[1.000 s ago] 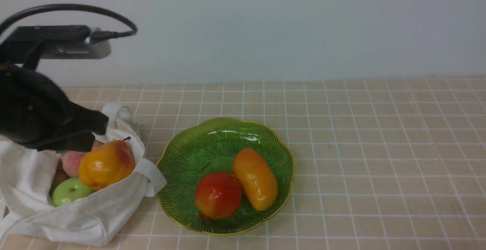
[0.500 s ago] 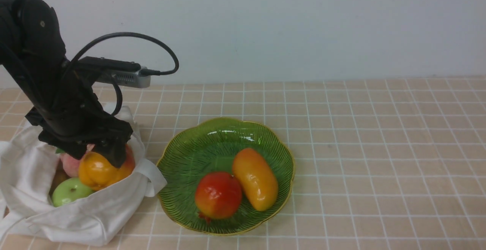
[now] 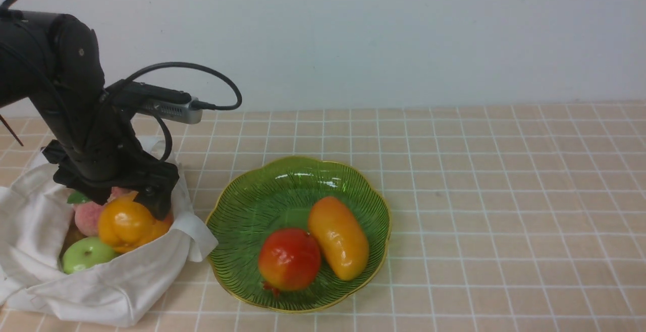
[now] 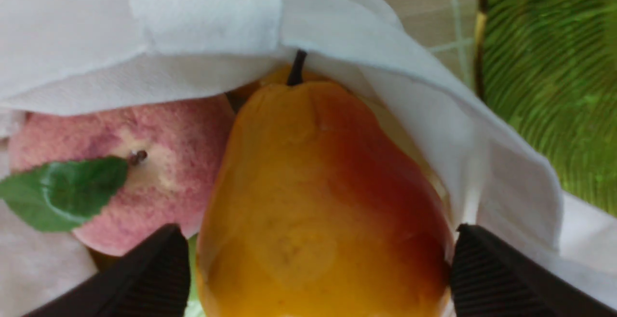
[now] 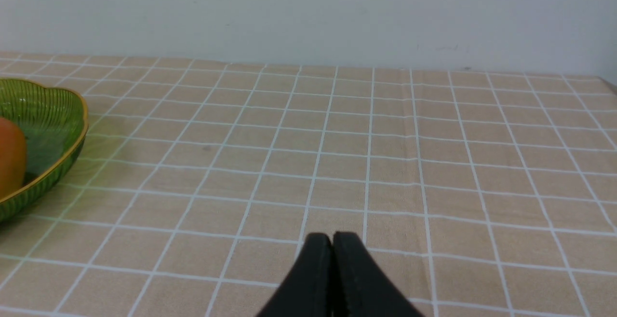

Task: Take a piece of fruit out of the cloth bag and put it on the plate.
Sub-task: Use the left arm to grab a pear from the bag, then use the left arm to put the pear into the empty plate on the right

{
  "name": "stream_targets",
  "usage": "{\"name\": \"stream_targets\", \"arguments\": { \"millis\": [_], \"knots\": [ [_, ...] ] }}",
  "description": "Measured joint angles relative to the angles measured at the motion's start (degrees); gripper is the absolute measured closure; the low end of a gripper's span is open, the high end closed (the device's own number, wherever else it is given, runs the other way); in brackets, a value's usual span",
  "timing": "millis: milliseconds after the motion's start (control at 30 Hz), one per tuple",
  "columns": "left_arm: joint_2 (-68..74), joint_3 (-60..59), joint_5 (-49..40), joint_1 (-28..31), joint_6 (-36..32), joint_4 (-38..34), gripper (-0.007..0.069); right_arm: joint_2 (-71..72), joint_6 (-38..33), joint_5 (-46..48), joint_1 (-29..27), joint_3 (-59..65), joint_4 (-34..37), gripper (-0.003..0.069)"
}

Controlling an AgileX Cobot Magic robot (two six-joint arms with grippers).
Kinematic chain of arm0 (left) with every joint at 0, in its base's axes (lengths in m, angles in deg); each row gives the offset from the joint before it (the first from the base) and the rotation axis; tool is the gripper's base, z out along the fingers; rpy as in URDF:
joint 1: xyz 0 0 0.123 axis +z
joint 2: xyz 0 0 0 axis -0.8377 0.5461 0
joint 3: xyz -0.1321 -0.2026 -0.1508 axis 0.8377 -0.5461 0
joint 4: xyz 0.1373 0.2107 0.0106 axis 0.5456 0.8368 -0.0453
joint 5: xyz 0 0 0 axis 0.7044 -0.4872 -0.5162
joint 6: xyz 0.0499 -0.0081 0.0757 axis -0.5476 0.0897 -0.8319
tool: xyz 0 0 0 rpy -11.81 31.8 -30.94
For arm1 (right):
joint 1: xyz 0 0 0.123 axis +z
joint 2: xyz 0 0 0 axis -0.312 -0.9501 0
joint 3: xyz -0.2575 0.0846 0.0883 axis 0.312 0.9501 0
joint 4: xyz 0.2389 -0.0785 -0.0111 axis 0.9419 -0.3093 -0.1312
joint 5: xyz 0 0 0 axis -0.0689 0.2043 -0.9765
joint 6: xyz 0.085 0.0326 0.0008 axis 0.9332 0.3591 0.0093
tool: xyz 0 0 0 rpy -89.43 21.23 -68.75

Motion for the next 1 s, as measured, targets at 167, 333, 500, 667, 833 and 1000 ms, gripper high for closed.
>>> {"name": "stream_targets", "arguments": {
  "millis": [167, 333, 500, 667, 833, 1000],
  "knots": [
    [1.6, 0.1, -0.4, 0.0, 3.1, -0.6, -0.0046, 0.0, 0.0, 0.0, 0.0, 0.0, 0.0, 0.0673],
    [1.7, 0.3, -0.6, 0.0, 4.8, -0.8, 0.0034, 0.0, 0.0, 0.0, 0.0, 0.0, 0.0, 0.0673],
    [1.1, 0.3, -0.9, 0.0, 6.2, -0.8, 0.0034, 0.0, 0.0, 0.0, 0.0, 0.0, 0.0, 0.0673],
    [-4.5, 0.3, -2.0, 0.0, 6.7, -1.1, 0.0034, 0.0, 0.0, 0.0, 0.0, 0.0, 0.0, 0.0673],
    [-13.9, 0.3, -2.8, 0.0, 6.7, -3.4, 0.0034, 0.0, 0.0, 0.0, 0.0, 0.0, 0.0, 0.0673],
    [-22.0, 0.3, -2.1, -3.1, 4.5, -9.1, 0.0034, 0.0, 0.0, 0.0, 0.0, 0.0, 0.0, 0.0673]
  ]
}}
